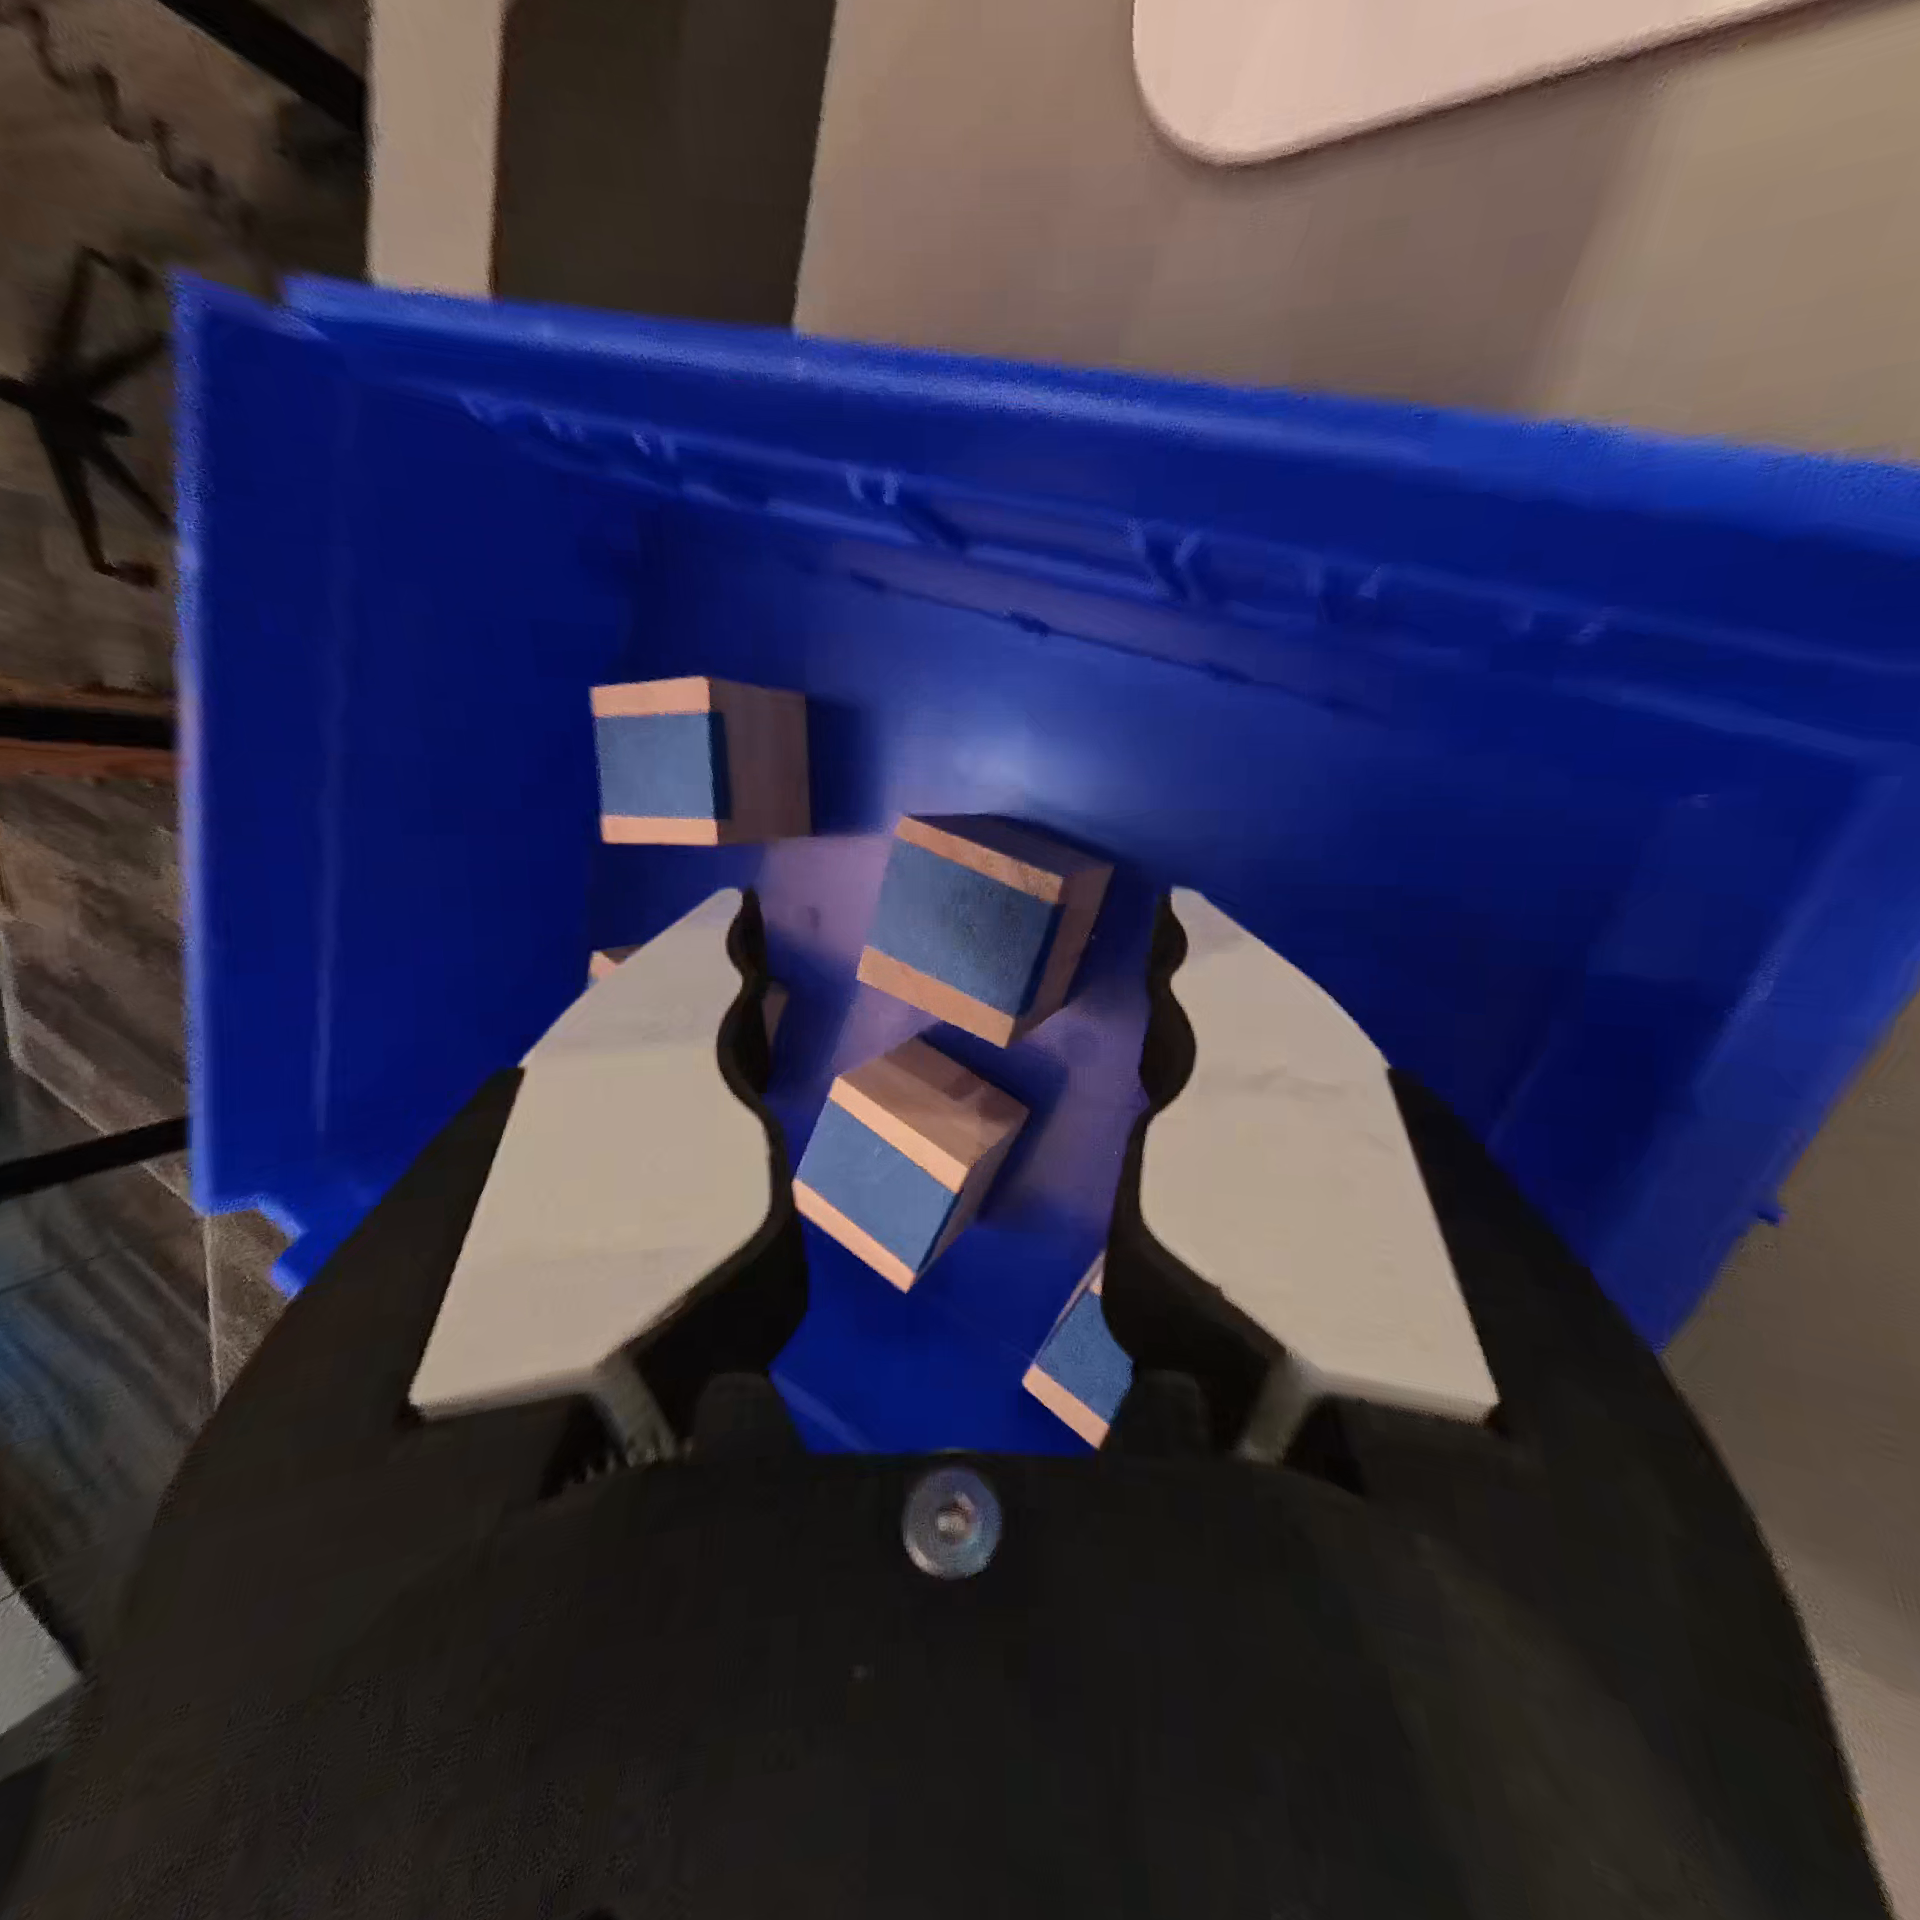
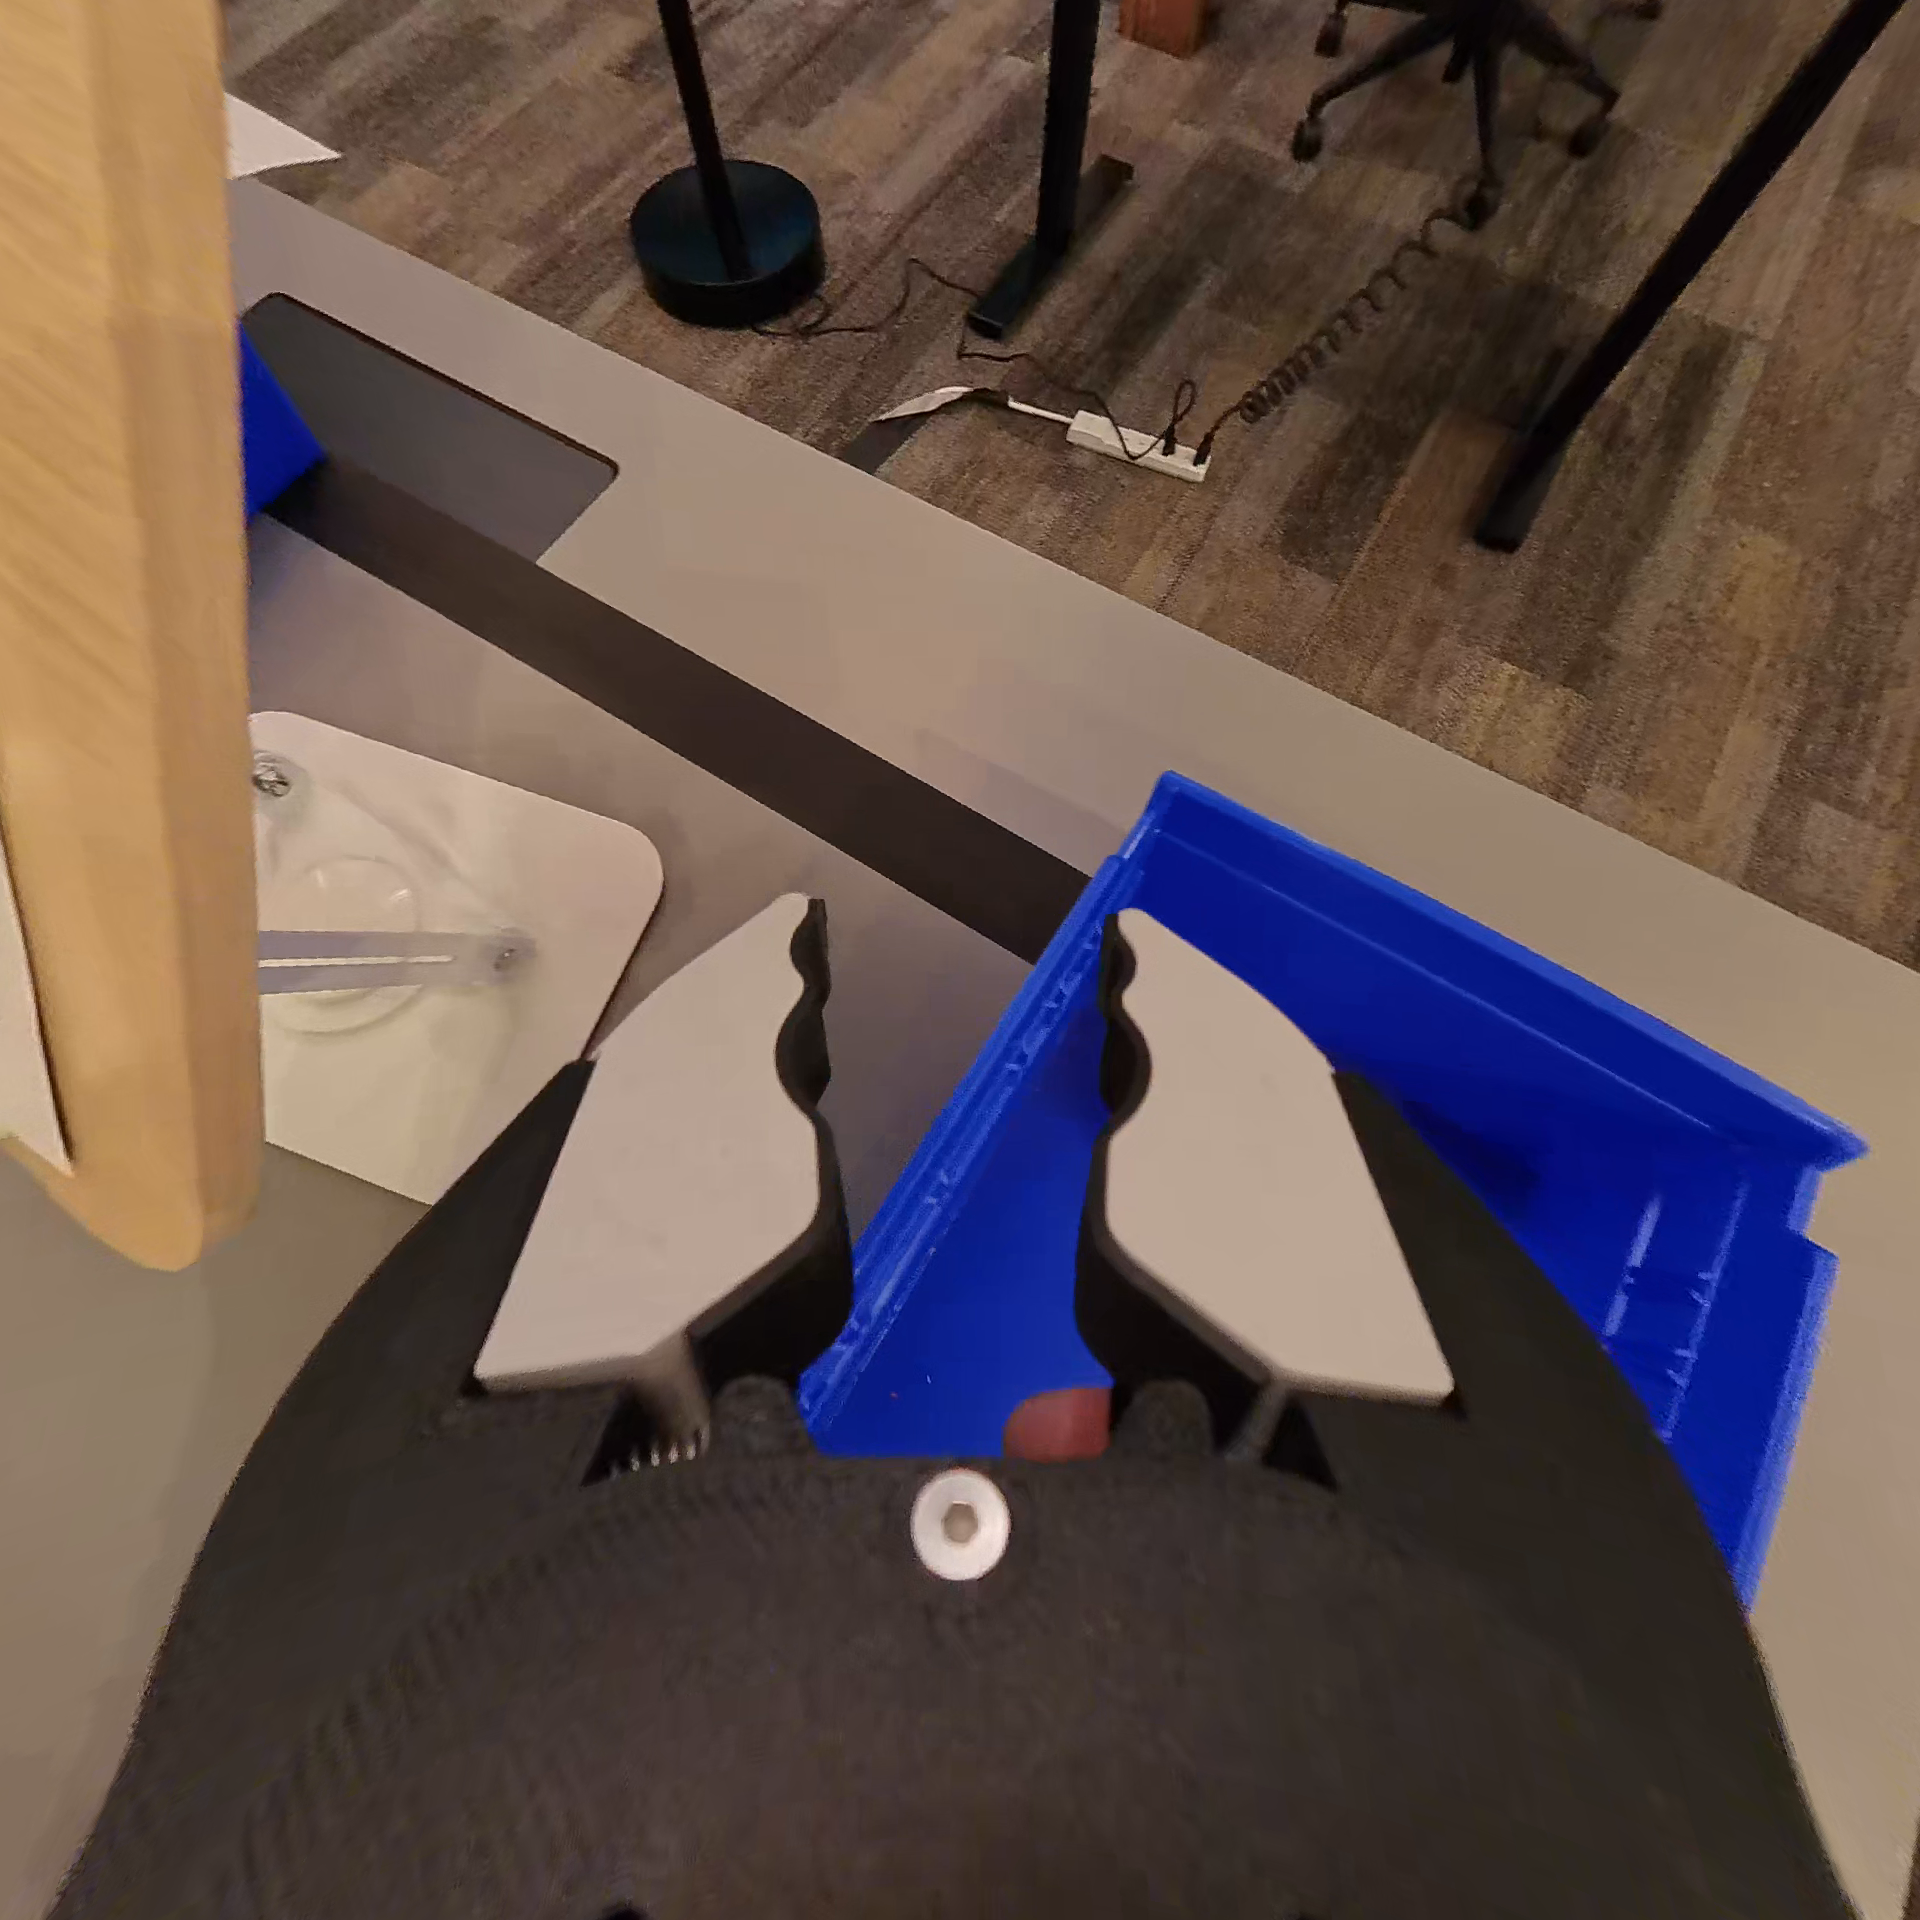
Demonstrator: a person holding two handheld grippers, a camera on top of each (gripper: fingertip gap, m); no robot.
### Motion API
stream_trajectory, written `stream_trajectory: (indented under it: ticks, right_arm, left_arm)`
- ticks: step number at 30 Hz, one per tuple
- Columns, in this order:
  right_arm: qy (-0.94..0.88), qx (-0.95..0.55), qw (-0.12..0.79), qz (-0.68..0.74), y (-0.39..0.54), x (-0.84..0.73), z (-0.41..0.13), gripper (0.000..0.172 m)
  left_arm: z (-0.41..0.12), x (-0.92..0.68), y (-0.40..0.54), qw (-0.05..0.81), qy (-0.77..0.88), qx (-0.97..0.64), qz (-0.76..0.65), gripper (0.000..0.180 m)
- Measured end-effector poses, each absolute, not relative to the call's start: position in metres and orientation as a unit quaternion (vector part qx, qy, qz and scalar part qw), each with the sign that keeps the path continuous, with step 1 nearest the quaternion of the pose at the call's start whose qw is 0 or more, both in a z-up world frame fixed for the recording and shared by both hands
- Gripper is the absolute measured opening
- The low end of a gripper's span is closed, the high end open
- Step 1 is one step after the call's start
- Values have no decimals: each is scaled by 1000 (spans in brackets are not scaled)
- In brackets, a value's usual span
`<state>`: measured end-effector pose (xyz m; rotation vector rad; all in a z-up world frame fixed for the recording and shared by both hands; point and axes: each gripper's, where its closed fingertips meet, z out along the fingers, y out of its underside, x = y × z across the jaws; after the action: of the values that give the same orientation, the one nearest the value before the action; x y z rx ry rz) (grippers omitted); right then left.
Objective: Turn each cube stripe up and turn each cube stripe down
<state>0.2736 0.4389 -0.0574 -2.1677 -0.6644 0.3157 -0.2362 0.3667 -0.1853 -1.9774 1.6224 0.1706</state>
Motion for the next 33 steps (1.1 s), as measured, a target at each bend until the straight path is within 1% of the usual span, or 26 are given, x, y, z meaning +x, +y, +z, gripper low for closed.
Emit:
stream_trajectory:
  ticks: [4,8,10,14,17,19,20,21,22,23,24,25,27,29,31,32,33]
  right_arm:
    - [-279,-860,409,124,436,264,-59,49]
    - [-292,-854,410,129,434,254,-58,48]
    - [-296,-852,411,128,433,251,-57,48]
    - [-303,-847,417,128,432,247,-54,47]
    - [-312,-832,441,131,426,239,-39,44]
    - [-323,-805,479,135,417,228,-16,40]
    - [-329,-788,501,138,411,221,-2,33]
    - [-339,-769,523,137,402,214,12,30]
    - [-348,-751,543,138,392,207,26,34]
    - [-346,-743,559,129,384,203,37,32]
    - [-342,-739,570,108,377,202,46,39]
    - [-346,-728,585,94,369,198,57,42]
    - [-357,-680,632,104,342,183,85,37]
    - [-389,-631,654,152,309,155,104,40]
    - [-429,-569,660,240,271,121,116,46]
    - [-452,-548,640,293,254,103,114,47]
    - [-471,-538,609,343,240,86,108,54]
  left_arm:
    - [-210,-246,375,234,611,-751,82,72]
    - [-224,-250,384,207,603,-764,101,68]
    - [-233,-246,381,191,607,-767,83,55]
    - [-229,-244,383,202,606,-765,82,53]
    - [-200,-243,389,261,592,-757,88,51]
    - [-160,-238,390,332,576,-741,87,51]
    - [-137,-235,388,369,569,-730,85,50]
    - [-112,-230,385,409,562,-714,85,50]
    - [-85,-222,378,454,556,-692,82,50]
    - [-60,-212,369,492,553,-669,71,50]
    - [-37,-202,359,526,551,-645,66,50]
    - [-15,-192,348,559,549,-617,68,50]
    - [15,-169,324,600,557,-571,57,50]
    - [41,-143,300,644,562,-516,63,50]
    - [59,-111,271,680,570,-459,42,49]
    - [68,-97,260,701,566,-432,39,50]
    - [70,-81,247,711,571,-410,27,49]
